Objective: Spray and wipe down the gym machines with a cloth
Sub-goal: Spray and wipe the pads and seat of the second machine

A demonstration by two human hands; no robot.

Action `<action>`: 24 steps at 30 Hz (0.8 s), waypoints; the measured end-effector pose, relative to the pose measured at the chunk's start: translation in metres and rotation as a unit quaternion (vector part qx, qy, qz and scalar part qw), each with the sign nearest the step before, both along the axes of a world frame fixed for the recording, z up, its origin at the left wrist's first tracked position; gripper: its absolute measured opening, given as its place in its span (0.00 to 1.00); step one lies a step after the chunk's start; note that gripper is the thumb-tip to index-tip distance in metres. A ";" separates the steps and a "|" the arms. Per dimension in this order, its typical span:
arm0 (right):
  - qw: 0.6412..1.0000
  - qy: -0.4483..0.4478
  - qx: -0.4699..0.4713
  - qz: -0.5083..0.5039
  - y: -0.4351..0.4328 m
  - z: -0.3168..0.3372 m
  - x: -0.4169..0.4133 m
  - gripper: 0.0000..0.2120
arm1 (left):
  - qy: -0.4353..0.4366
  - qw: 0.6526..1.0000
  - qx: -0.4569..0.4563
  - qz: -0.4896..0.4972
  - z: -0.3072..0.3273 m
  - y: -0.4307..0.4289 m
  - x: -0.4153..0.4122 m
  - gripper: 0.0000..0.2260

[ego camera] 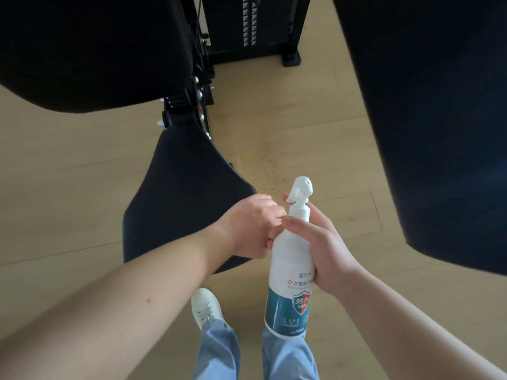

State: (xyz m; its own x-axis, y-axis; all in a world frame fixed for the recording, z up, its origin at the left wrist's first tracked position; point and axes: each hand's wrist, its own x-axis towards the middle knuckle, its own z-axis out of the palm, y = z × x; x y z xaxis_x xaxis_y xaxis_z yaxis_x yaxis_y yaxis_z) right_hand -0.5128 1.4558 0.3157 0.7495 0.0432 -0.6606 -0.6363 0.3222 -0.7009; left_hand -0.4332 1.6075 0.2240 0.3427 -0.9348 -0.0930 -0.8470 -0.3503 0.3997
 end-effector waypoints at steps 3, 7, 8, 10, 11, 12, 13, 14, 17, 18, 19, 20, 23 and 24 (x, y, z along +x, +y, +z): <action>1.000 0.002 -0.002 -0.010 -0.006 -0.002 -0.003 0.11 | -0.046 0.999 0.012 0.027 0.005 0.014 0.026 0.14; 0.999 0.012 -0.039 0.008 -0.008 -0.009 -0.006 0.27 | -0.049 0.954 0.095 0.281 0.011 0.014 0.064 0.16; 0.999 0.012 -0.044 0.009 -0.008 -0.010 -0.007 0.29 | -0.045 0.947 0.116 0.295 0.012 0.011 0.064 0.15; 0.999 0.007 -0.036 0.001 -0.009 -0.011 -0.008 0.26 | -0.067 0.957 0.129 0.250 0.012 0.006 0.052 0.14; 1.000 0.006 -0.030 -0.005 -0.011 -0.010 -0.009 0.24 | -0.074 0.967 0.122 0.209 0.014 0.004 0.043 0.14; 1.000 0.008 -0.027 -0.008 -0.012 -0.010 -0.010 0.23 | -0.070 0.976 0.112 0.171 0.016 0.003 0.031 0.15; 1.000 0.012 -0.027 -0.006 -0.014 -0.010 -0.011 0.24 | -0.061 0.983 0.103 0.139 0.017 0.002 0.019 0.15; 0.999 0.019 -0.027 -0.003 -0.016 -0.010 -0.013 0.26 | -0.056 0.988 0.097 0.111 0.019 0.001 0.007 0.14; 0.999 0.030 -0.021 -0.004 -0.016 -0.011 -0.017 0.29 | -0.068 0.993 0.098 0.004 0.023 -0.002 -0.028 0.13; 0.999 0.032 -0.026 -0.006 -0.015 -0.011 -0.018 0.28 | -0.076 0.992 0.098 -0.028 0.023 -0.003 -0.037 0.12; 0.999 0.034 -0.029 -0.009 -0.014 -0.012 -0.019 0.27 | -0.082 0.990 0.099 -0.050 0.022 -0.004 -0.042 0.12; 0.999 0.036 -0.028 -0.011 -0.011 -0.012 -0.021 0.26 | -0.093 0.988 0.105 -0.062 0.021 -0.002 -0.046 0.13; 0.999 0.034 -0.002 -0.017 -0.001 -0.013 -0.028 0.19 | -0.134 0.982 0.114 -0.066 0.019 0.015 -0.056 0.19; 0.999 0.033 0.003 -0.019 0.004 -0.011 -0.030 0.18 | -0.140 0.981 0.119 -0.062 0.019 0.024 -0.060 0.22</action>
